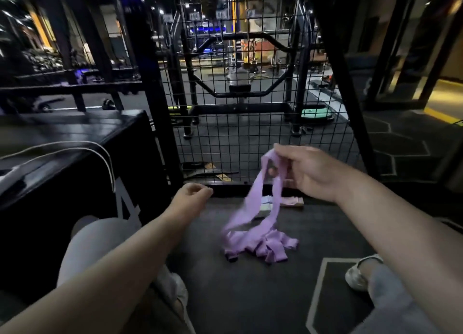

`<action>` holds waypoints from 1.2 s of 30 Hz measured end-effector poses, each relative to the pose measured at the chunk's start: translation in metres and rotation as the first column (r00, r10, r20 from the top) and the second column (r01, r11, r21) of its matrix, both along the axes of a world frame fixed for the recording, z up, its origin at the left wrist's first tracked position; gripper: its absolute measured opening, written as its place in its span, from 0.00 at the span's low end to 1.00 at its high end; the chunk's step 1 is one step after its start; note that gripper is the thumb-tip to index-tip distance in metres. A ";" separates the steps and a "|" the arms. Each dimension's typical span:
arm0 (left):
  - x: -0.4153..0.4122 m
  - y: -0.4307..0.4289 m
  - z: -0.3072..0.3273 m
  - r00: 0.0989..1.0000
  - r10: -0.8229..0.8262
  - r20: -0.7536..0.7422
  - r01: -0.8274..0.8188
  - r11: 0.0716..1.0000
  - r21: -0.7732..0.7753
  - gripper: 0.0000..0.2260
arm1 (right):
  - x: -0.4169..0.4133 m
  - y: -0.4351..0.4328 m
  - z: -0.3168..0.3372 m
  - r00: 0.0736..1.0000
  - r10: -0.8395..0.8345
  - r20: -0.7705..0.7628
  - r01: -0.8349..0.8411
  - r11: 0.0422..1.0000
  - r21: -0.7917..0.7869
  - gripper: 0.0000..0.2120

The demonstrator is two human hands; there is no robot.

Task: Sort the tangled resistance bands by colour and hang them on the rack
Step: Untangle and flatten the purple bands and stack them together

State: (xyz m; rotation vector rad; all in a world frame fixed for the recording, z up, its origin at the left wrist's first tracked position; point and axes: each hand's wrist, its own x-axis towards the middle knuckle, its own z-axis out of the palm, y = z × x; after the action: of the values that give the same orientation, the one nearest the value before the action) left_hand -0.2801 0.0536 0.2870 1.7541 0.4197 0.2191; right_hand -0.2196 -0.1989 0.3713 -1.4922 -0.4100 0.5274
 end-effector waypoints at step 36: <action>0.035 -0.033 -0.056 0.907 -0.234 0.351 0.278 0.957 -0.080 0.09 | -0.003 0.045 -0.137 0.923 -0.081 0.375 0.183 0.952 -0.245 0.25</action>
State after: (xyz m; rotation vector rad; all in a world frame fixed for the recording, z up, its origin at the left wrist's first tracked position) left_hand -0.2450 0.0206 0.2307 1.5864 -0.0489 0.2918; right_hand -0.2231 -0.1543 0.2342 -1.8832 -0.5323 0.2015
